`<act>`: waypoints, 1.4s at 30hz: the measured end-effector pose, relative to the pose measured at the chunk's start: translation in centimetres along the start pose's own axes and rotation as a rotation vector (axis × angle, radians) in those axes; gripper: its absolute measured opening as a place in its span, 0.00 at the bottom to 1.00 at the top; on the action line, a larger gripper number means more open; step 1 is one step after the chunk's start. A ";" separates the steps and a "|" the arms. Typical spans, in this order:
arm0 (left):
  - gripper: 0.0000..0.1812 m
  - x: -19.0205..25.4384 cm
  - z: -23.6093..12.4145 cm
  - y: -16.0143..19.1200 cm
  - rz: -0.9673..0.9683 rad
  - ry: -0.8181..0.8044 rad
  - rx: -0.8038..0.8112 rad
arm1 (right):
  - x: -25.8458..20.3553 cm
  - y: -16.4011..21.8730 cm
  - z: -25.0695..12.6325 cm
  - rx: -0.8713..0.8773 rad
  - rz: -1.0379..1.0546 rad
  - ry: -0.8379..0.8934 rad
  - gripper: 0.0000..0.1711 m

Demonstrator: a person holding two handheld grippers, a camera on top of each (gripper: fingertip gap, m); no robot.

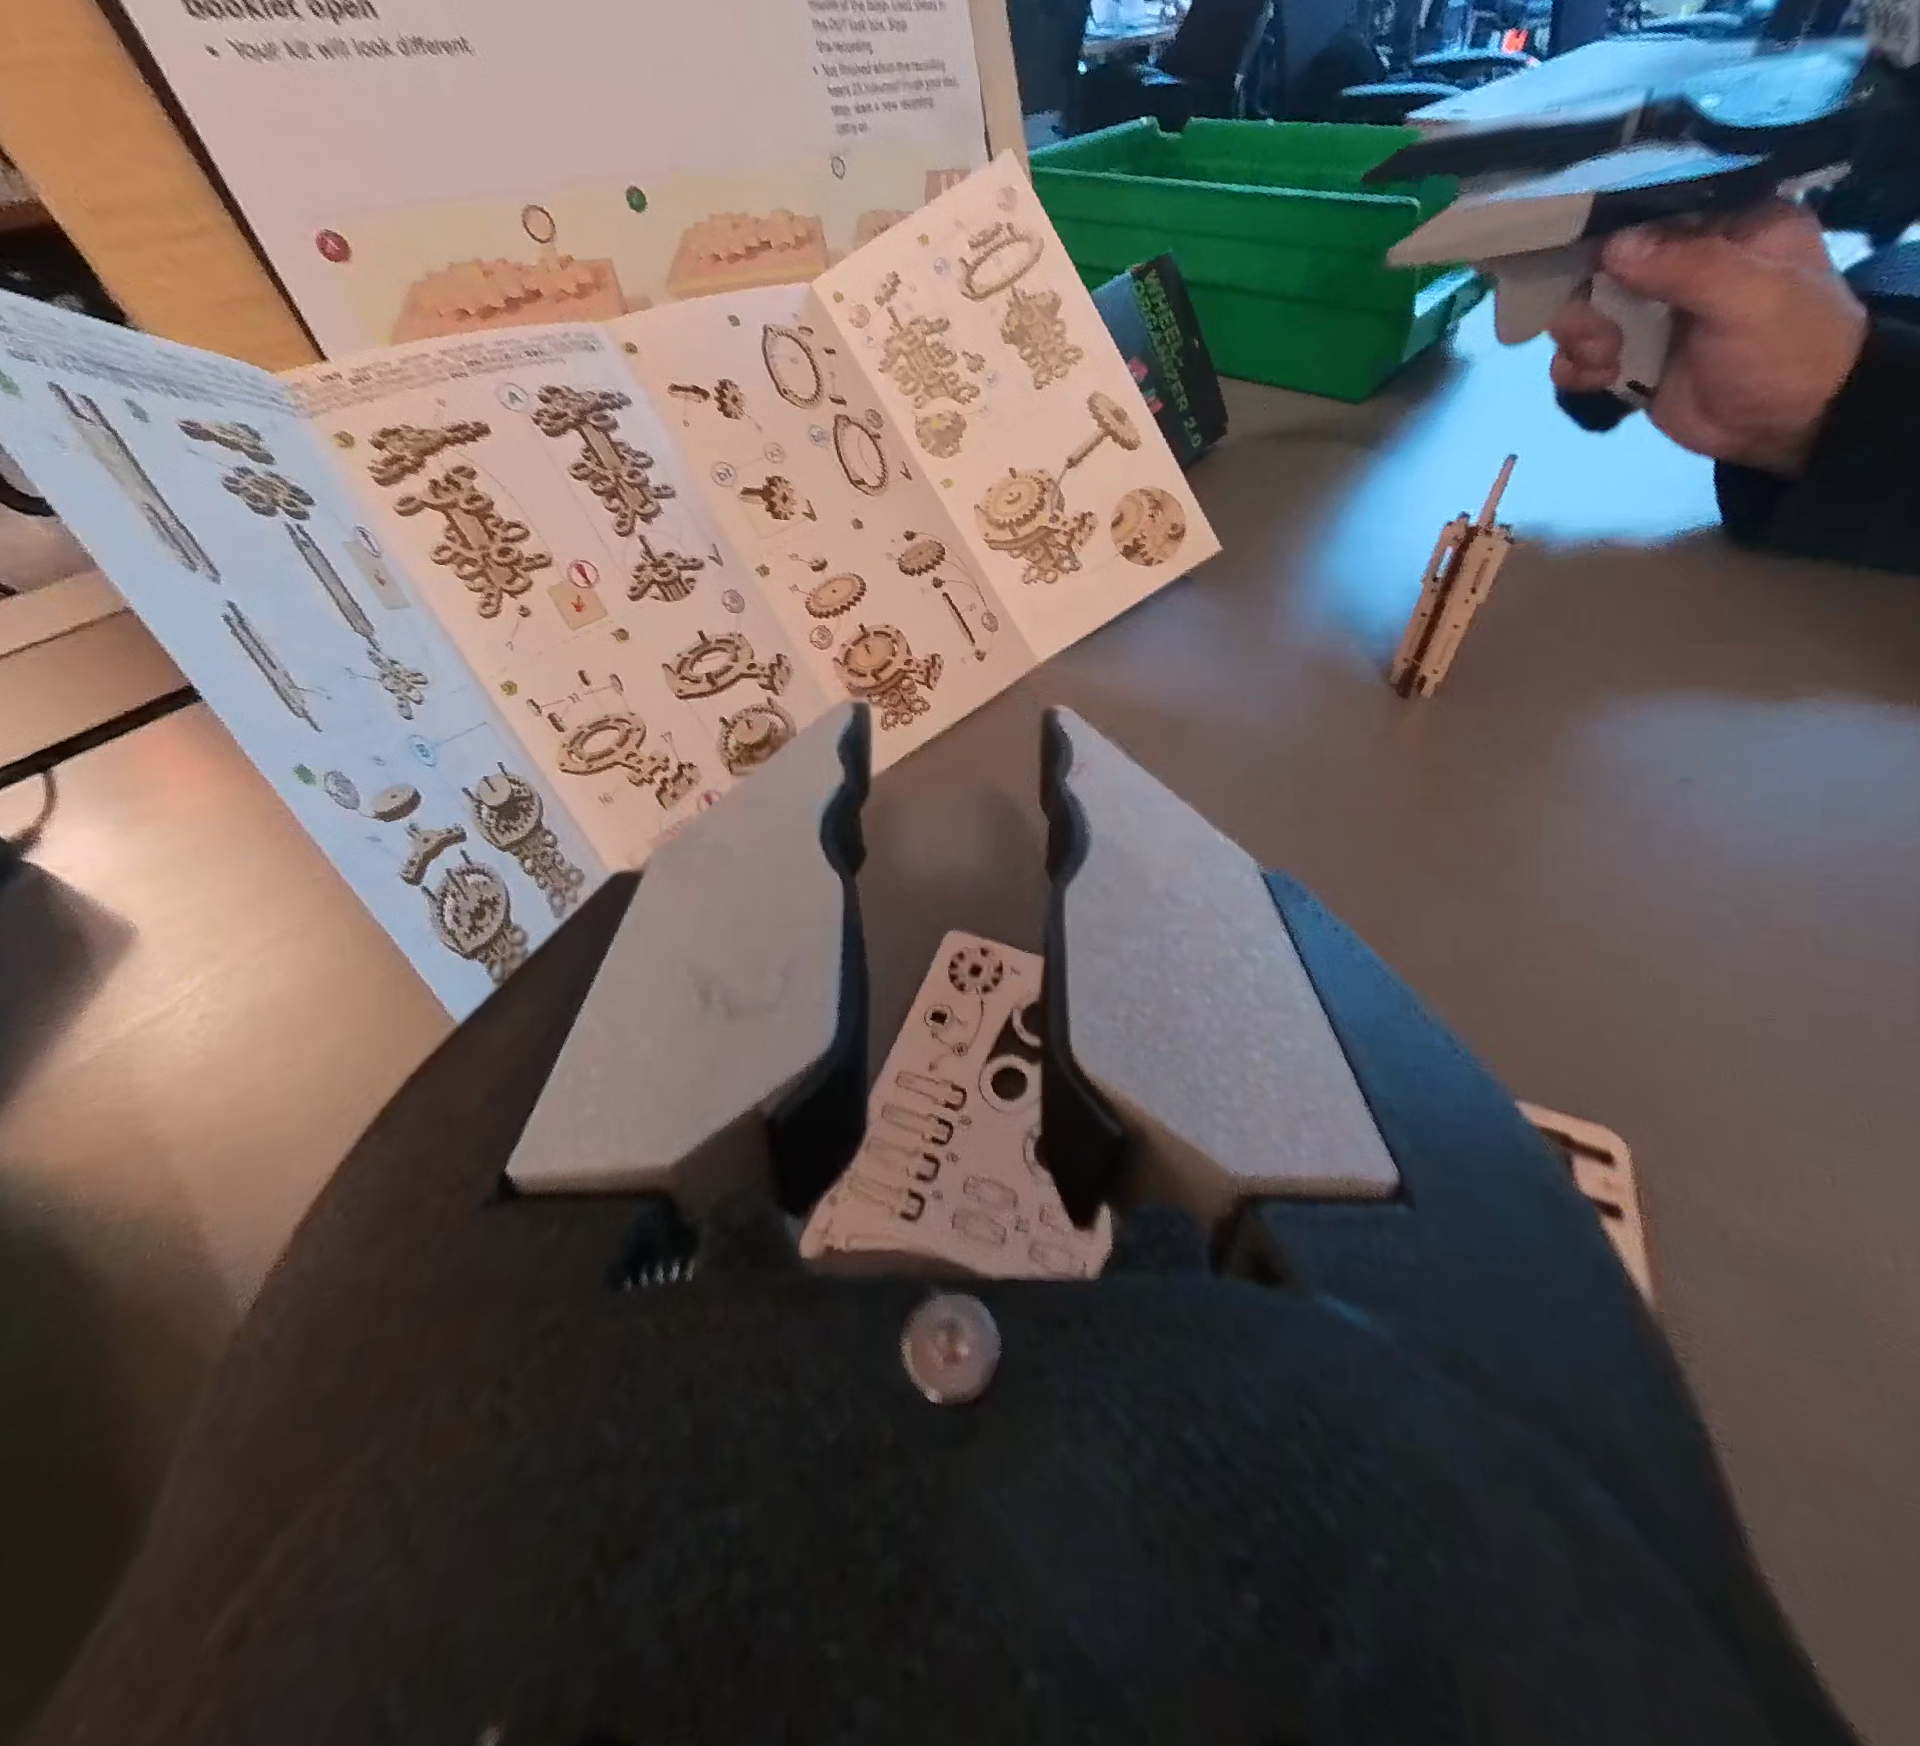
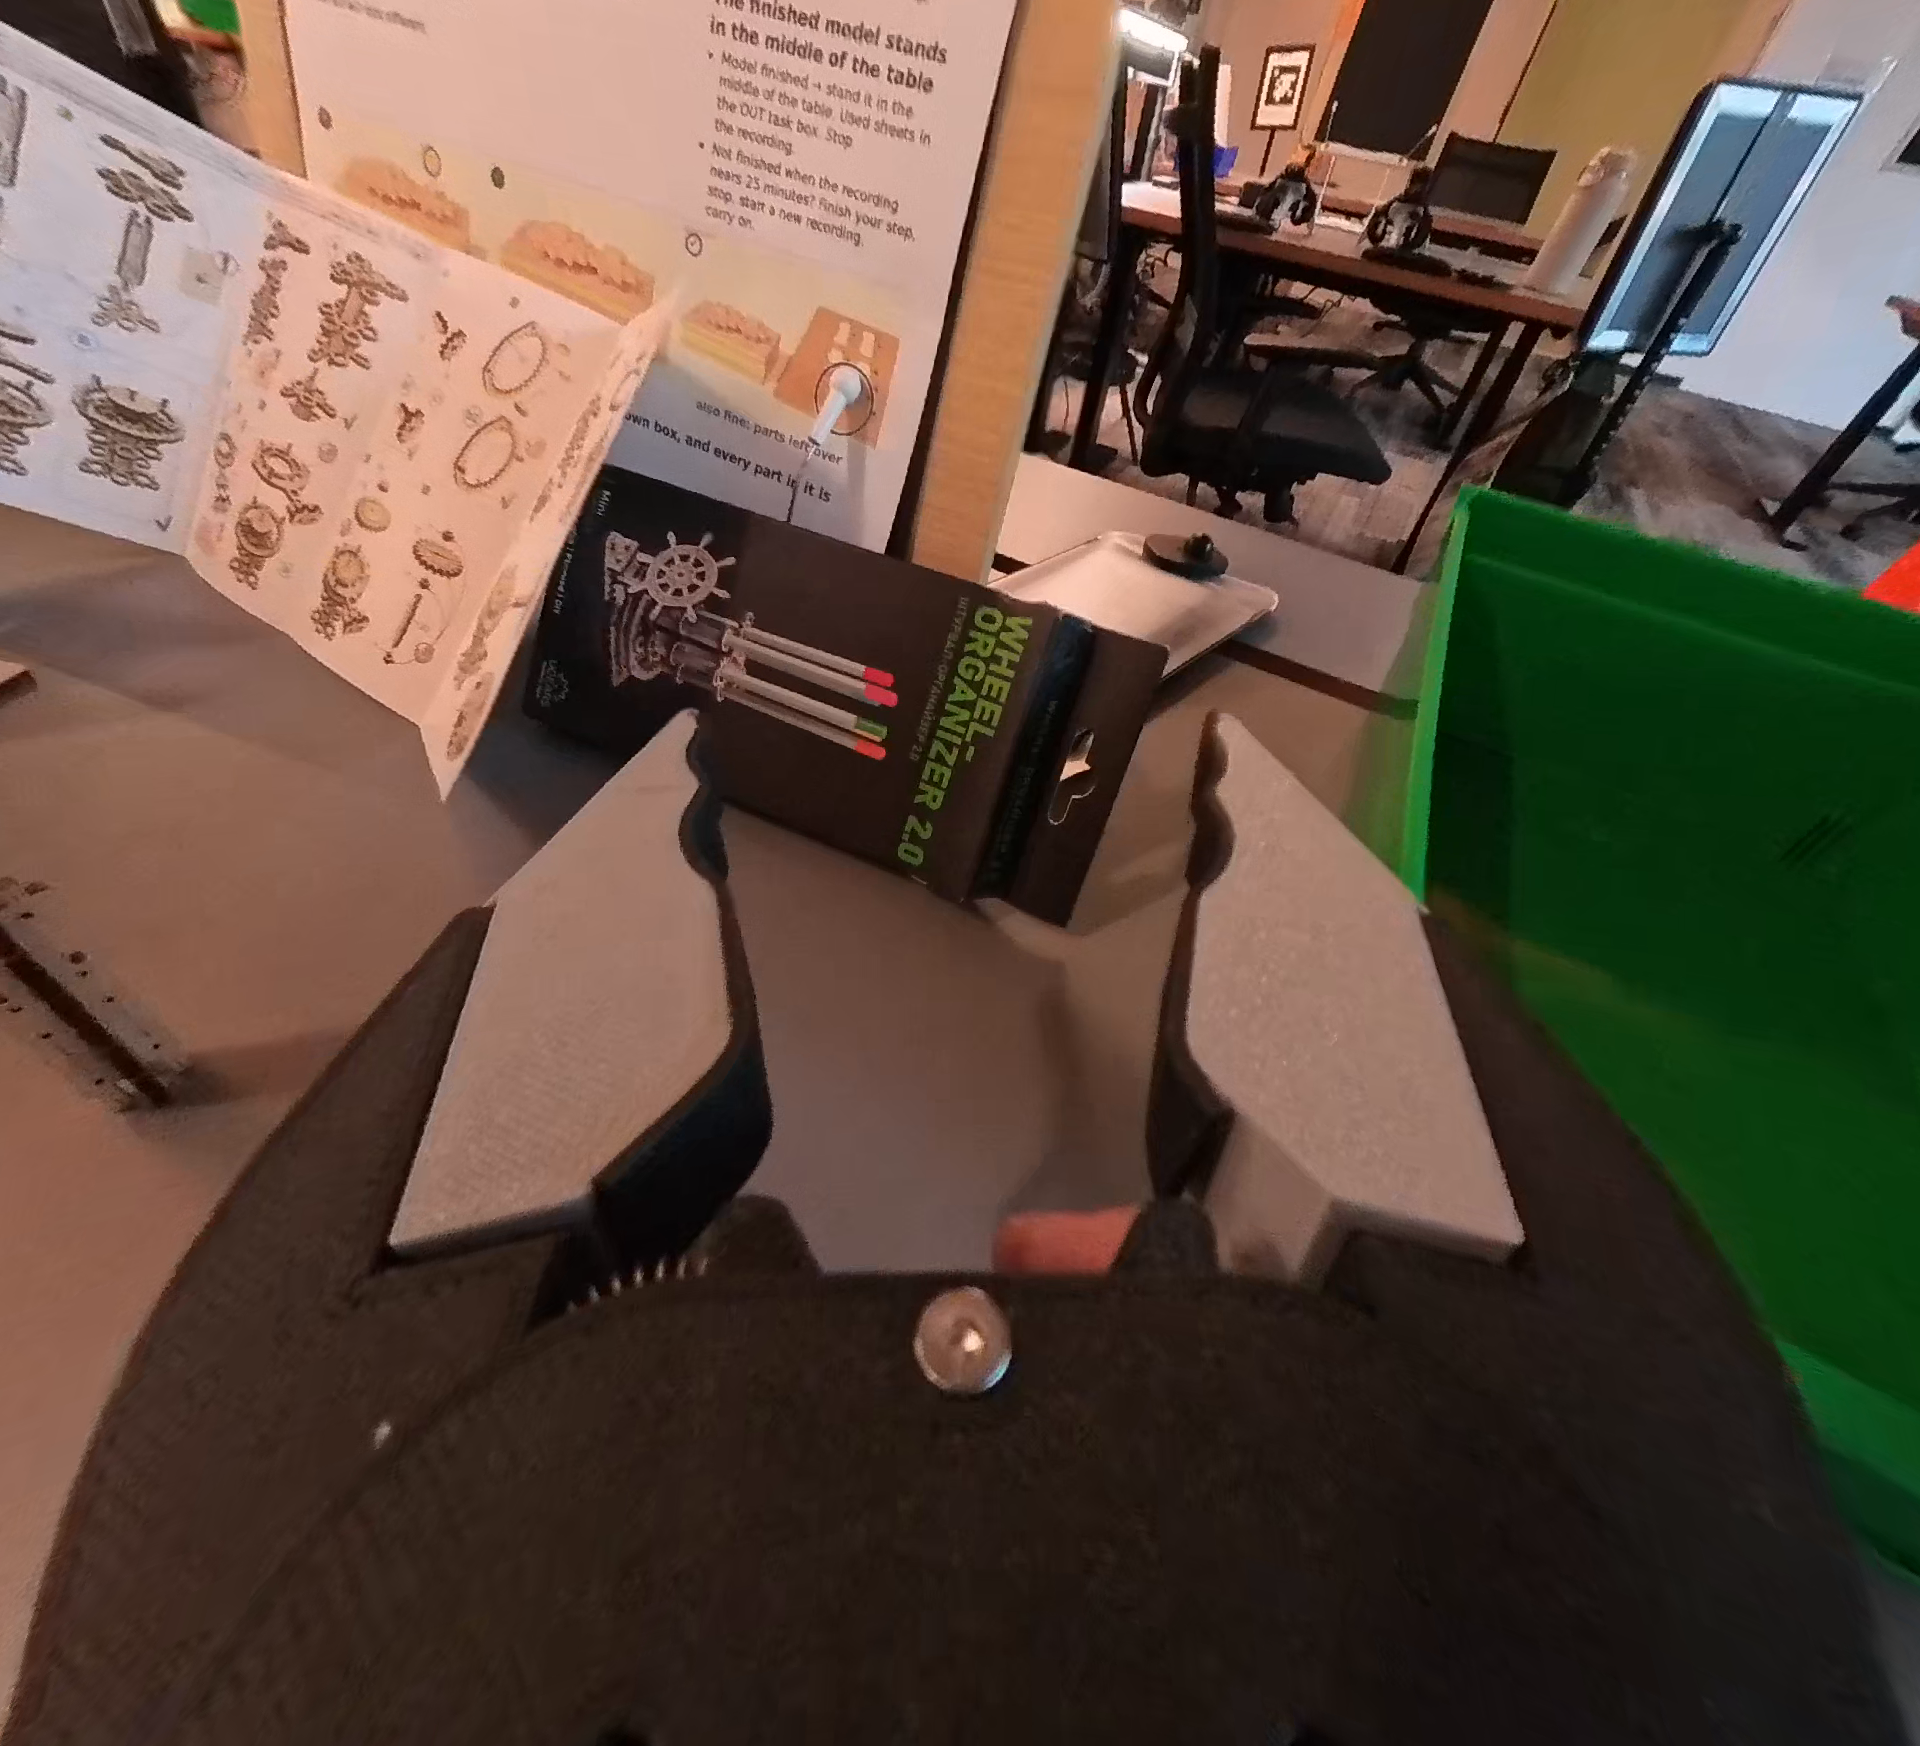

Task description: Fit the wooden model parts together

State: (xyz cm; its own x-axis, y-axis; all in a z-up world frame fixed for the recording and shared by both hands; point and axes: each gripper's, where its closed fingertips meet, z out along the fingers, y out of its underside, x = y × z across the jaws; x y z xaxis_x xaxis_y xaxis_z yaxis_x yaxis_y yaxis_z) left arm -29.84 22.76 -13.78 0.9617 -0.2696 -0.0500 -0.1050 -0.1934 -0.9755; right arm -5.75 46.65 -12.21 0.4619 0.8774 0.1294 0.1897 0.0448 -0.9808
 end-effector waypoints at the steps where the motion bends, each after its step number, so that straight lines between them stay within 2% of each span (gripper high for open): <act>1: 0.18 0.2 -0.1 0.4 -0.003 0.017 -0.025 | -0.1 -0.5 -0.4 0.015 -0.016 0.004 0.52; 7: 0.23 2.3 -3.3 2.4 -0.017 0.110 -0.173 | -3.8 -5.3 -4.9 0.169 -0.066 -0.051 0.52; 11: 0.28 3.3 -5.5 5.0 0.025 0.094 -0.334 | -11.4 -7.2 -8.3 0.251 -0.119 -0.210 0.46; 14: 0.28 3.8 -6.3 7.0 0.047 0.073 -0.432 | -20.1 -6.3 -8.9 0.180 -0.125 -0.435 0.45; 17: 0.26 4.6 -6.2 7.9 0.025 0.091 -0.443 | -27.5 -3.8 -7.6 0.013 -0.118 -0.596 0.46; 21: 0.20 5.3 -6.1 8.6 0.012 0.093 -0.456 | -33.0 -0.4 -3.7 -0.195 -0.043 -0.709 0.47; 24: 0.19 5.0 -6.5 10.7 0.042 0.063 -0.551 | -34.6 1.7 -0.5 -0.360 0.062 -0.723 0.47; 29: 0.20 4.7 -7.6 10.9 -0.015 0.046 -0.552 | -35.5 3.4 2.3 -0.485 0.164 -0.737 0.52; 34: 0.32 7.0 -7.5 10.7 -0.215 0.189 -0.542 | -35.7 4.6 2.9 -0.528 0.177 -0.729 0.54; 35: 0.29 7.9 -7.4 10.5 -0.246 0.239 -0.530 | -35.9 5.1 3.0 -0.553 0.183 -0.733 0.55; 36: 0.24 8.9 -7.3 10.4 -0.266 0.299 -0.526 | -36.1 5.0 3.0 -0.548 0.200 -0.739 0.50; 37: 0.18 9.7 -7.3 10.5 -0.284 0.353 -0.528 | -36.2 4.8 3.1 -0.547 0.218 -0.748 0.52; 39: 0.04 10.5 -7.4 10.8 -0.321 0.410 -0.557 | -36.5 4.7 3.2 -0.551 0.244 -0.770 0.48; 40: 0.01 10.7 -7.5 11.0 -0.337 0.433 -0.573 | -36.7 4.6 3.2 -0.556 0.255 -0.788 0.46; 42: 0.00 11.3 -7.7 11.0 -0.352 0.476 -0.587 | -37.1 4.4 3.1 -0.561 0.290 -0.826 0.45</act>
State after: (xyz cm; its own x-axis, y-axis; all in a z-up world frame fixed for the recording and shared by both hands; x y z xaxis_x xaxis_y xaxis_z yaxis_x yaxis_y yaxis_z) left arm -22.12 10.29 -23.45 0.7670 -0.4457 0.4615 -0.0600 -0.7660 -0.6400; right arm -24.76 15.76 -21.79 -0.1434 0.8824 -0.4480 0.6397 -0.2628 -0.7223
